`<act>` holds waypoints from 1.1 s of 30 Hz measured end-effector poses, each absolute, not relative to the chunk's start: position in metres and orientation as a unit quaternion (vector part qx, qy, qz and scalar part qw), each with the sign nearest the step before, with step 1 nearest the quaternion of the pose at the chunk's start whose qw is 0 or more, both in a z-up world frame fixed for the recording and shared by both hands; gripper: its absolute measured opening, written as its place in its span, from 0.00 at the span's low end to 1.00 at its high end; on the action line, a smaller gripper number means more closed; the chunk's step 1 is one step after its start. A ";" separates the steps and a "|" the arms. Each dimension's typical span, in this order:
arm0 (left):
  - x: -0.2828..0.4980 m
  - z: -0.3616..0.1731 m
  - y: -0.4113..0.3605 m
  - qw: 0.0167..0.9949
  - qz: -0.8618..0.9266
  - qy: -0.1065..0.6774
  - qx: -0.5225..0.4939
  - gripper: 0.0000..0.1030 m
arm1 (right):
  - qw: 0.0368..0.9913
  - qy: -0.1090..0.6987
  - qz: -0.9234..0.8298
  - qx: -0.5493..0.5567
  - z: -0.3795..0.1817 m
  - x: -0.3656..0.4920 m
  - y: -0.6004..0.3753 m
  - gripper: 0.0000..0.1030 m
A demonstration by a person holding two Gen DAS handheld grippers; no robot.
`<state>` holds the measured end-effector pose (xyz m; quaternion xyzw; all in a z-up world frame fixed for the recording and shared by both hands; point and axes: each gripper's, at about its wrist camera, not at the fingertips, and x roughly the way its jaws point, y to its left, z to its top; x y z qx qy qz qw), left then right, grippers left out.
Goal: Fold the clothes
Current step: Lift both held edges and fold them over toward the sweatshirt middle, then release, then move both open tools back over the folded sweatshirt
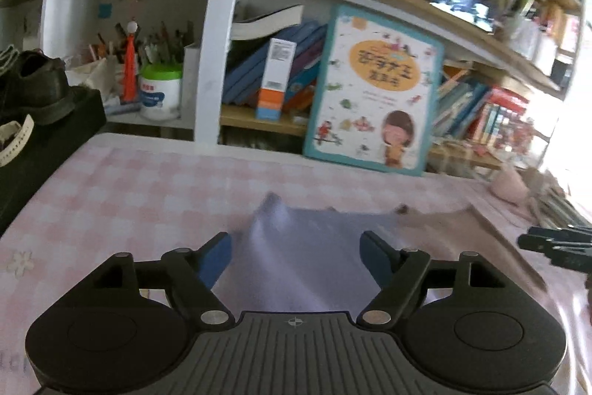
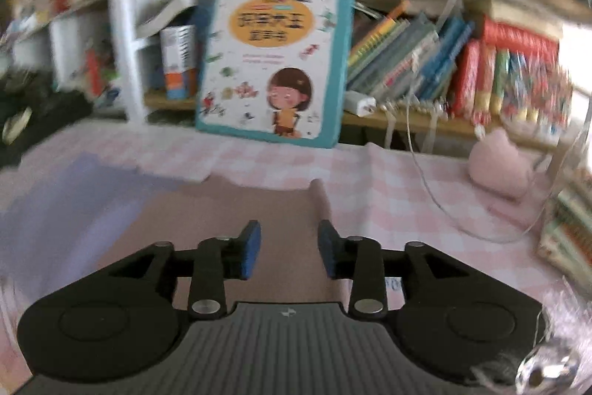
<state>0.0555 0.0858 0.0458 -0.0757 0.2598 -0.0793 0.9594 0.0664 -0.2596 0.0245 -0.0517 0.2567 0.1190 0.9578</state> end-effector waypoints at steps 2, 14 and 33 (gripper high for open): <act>0.040 0.045 0.084 0.959 -0.082 0.262 -0.073 0.76 | 0.957 0.255 0.122 -0.072 0.023 0.047 -0.254 0.40; -0.022 0.026 0.059 0.954 -0.065 0.291 -0.004 0.86 | 0.952 0.275 0.128 -0.049 0.005 -0.029 -0.258 0.65; -0.017 -0.006 0.076 0.912 -0.047 0.360 -0.189 0.93 | 0.943 0.309 0.120 -0.015 -0.020 -0.043 -0.264 0.77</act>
